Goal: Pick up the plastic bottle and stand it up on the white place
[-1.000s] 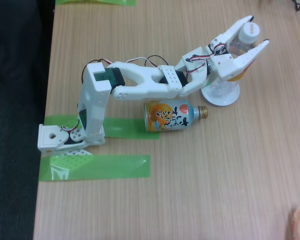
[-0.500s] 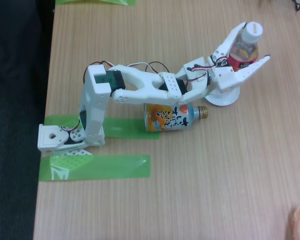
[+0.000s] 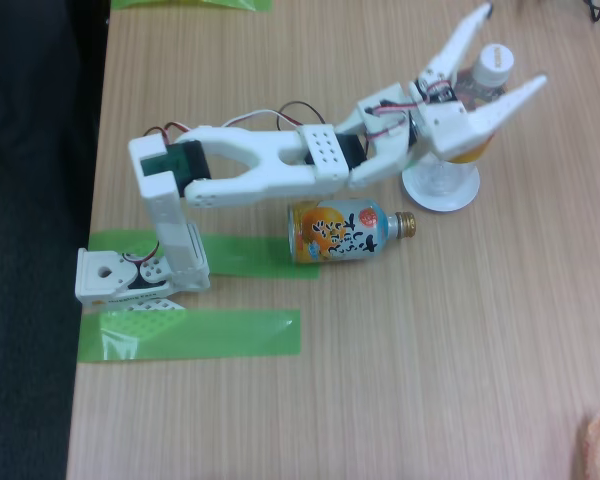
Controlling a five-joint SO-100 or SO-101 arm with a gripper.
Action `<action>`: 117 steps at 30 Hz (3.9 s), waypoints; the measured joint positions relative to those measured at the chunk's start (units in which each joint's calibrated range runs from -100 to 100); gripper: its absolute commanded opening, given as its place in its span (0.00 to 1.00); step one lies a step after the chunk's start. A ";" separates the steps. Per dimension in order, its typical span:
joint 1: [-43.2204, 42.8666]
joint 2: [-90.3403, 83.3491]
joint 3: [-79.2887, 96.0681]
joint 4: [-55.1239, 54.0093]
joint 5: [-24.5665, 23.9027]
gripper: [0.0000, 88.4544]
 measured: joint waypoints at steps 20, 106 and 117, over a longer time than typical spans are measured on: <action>-1.20 -32.66 0.63 23.02 -3.47 0.45; 6.43 -99.83 71.67 -57.77 -41.59 0.01; 6.43 -99.83 71.67 -57.77 -41.59 0.01</action>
